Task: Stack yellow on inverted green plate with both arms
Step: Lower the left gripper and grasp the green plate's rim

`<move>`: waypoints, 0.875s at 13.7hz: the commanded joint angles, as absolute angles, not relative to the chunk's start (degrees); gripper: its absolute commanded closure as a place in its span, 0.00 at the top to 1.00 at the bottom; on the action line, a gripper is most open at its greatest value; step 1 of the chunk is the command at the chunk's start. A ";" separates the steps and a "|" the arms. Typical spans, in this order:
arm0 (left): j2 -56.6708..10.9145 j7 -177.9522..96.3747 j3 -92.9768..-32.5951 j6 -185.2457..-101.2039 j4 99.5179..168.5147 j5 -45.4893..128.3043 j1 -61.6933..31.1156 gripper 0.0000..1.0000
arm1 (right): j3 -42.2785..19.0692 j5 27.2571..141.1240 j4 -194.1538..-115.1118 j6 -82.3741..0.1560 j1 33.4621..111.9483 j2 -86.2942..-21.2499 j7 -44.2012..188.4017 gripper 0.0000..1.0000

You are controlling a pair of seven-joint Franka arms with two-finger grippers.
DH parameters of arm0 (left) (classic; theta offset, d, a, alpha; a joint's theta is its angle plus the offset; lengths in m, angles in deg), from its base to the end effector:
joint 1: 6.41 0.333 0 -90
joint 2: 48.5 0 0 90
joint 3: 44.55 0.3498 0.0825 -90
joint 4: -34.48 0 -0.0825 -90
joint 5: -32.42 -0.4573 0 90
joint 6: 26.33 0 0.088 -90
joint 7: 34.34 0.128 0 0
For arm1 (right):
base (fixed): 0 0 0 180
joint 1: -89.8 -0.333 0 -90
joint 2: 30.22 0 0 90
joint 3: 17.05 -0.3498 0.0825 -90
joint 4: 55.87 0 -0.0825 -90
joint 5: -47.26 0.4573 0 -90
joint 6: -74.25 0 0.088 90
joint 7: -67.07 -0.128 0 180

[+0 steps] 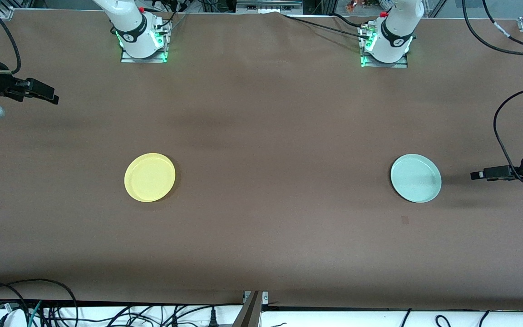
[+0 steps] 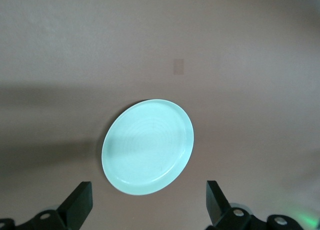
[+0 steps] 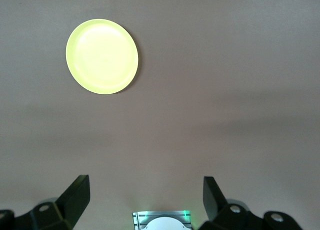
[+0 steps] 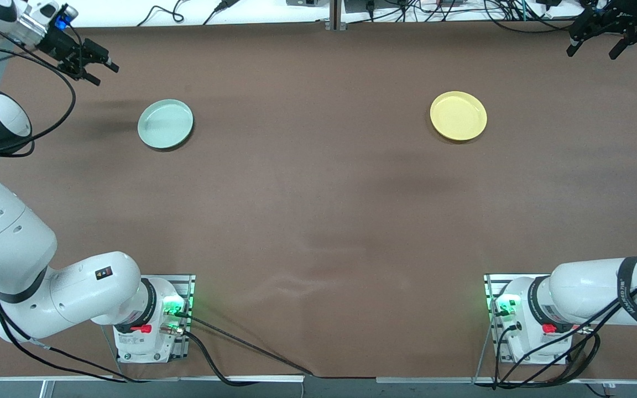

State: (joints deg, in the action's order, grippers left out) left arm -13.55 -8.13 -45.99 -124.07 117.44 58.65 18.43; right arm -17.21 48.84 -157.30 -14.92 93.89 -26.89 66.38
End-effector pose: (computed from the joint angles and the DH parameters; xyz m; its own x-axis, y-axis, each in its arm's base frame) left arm 0.7119 0.2558 0.2921 0.9881 0.0564 -0.1428 0.1234 -0.8452 0.5200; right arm 0.5923 -0.0371 0.5642 0.9846 -0.0793 -0.1555 -0.0843 -0.9961 -0.0253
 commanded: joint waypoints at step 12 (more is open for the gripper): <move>-1.48 7.94 -46.48 -133.63 120.87 72.67 22.41 1.00 | -17.23 48.22 -158.18 -15.14 92.79 -26.62 66.28 1.00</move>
State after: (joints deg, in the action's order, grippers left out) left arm -0.85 5.84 -46.07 -131.91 118.69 71.19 21.99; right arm -17.24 48.84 -157.76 -14.94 93.18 -26.95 66.38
